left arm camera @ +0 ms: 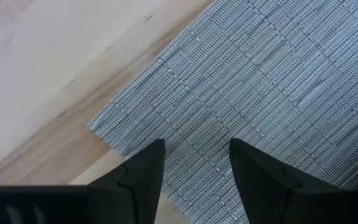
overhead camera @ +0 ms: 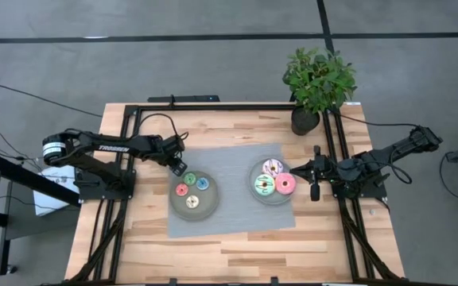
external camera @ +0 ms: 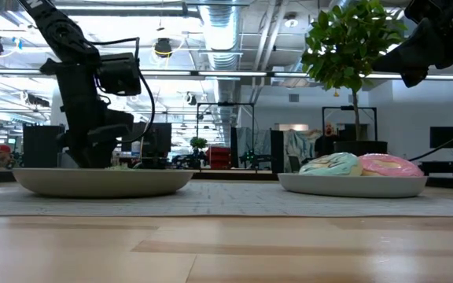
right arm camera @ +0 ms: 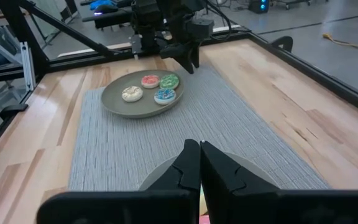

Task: Pick & Place donuts
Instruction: Adjust the gray placemat

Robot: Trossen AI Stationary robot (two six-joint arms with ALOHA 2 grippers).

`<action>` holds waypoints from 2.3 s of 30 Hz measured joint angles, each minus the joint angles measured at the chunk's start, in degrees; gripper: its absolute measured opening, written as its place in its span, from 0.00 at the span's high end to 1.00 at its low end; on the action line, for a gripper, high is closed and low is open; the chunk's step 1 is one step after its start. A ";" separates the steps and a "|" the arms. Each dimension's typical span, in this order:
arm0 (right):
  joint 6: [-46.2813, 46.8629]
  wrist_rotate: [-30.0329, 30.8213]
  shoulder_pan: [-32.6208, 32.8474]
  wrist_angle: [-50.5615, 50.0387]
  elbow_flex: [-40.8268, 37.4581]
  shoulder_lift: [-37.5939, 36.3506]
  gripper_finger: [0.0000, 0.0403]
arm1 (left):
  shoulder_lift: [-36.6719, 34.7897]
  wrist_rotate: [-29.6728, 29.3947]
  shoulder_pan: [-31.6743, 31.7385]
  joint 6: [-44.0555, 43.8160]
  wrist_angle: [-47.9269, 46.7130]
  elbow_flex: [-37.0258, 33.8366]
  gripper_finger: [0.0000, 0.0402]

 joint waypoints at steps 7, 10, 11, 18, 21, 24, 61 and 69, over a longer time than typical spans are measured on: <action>0.01 0.00 0.00 0.00 0.00 0.00 1.00 | 0.00 -0.81 1.24 1.84 0.69 0.04 0.56; 0.02 0.00 0.00 0.00 0.00 -0.01 1.00 | 0.00 -1.13 1.76 2.78 1.37 0.04 0.56; 0.02 0.00 0.01 0.00 0.00 0.00 1.00 | 0.00 -1.16 1.99 2.97 1.62 0.04 0.56; 0.03 -0.02 0.00 0.01 0.00 -0.02 1.00 | 0.20 -1.30 2.95 4.40 2.92 0.09 0.56; 0.04 -0.02 -0.01 0.00 0.00 -0.02 1.00 | 0.18 -1.30 2.98 4.77 2.91 0.09 0.56; 0.04 -0.02 0.01 0.00 0.00 -0.02 1.00 | 0.17 -1.30 2.98 4.83 2.95 0.11 0.56; 0.07 -0.02 -0.01 0.04 0.00 -0.01 1.00 | 0.07 -0.97 2.16 4.53 4.82 -0.98 0.56; 0.07 -0.02 0.00 0.04 0.00 0.01 1.00 | 0.11 -3.31 2.39 5.24 5.07 -1.03 0.56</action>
